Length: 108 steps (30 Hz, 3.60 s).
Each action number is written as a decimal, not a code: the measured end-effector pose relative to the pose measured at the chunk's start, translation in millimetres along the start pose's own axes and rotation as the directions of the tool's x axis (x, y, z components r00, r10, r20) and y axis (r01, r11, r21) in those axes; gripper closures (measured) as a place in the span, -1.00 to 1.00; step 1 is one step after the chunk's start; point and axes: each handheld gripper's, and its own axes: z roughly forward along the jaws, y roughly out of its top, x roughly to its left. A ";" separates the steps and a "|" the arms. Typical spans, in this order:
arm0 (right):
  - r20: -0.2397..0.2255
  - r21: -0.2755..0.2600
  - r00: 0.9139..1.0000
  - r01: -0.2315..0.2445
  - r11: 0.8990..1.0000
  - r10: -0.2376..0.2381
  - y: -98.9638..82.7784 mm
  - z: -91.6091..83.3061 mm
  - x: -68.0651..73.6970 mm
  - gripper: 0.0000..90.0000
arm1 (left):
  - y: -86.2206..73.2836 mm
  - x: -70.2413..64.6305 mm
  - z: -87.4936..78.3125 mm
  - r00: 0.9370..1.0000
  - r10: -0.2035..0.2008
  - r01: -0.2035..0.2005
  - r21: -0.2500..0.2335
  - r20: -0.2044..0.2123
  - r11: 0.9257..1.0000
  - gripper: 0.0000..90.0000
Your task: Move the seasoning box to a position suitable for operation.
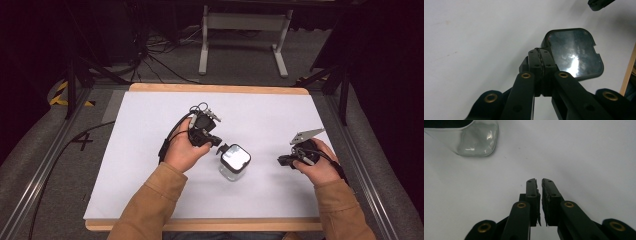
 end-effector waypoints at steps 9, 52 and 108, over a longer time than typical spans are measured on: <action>-0.003 0.003 1.000 0.000 1.000 0.000 0.1 1.2 0.5 0.87 | 2.9 3.1 11.8 1.000 -0.019 0.019 0.011 0.018 1.000 1.00; -0.005 0.007 1.000 0.016 1.000 -0.016 2.5 3.7 4.8 0.85 | 7.0 1.1 17.4 0.999 -0.023 0.022 0.026 0.032 0.999 1.00; -0.080 -0.329 0.973 0.180 0.927 -0.218 36.9 12.8 64.3 0.99 | 7.6 3.3 19.2 1.000 -0.021 0.020 0.030 0.019 0.999 1.00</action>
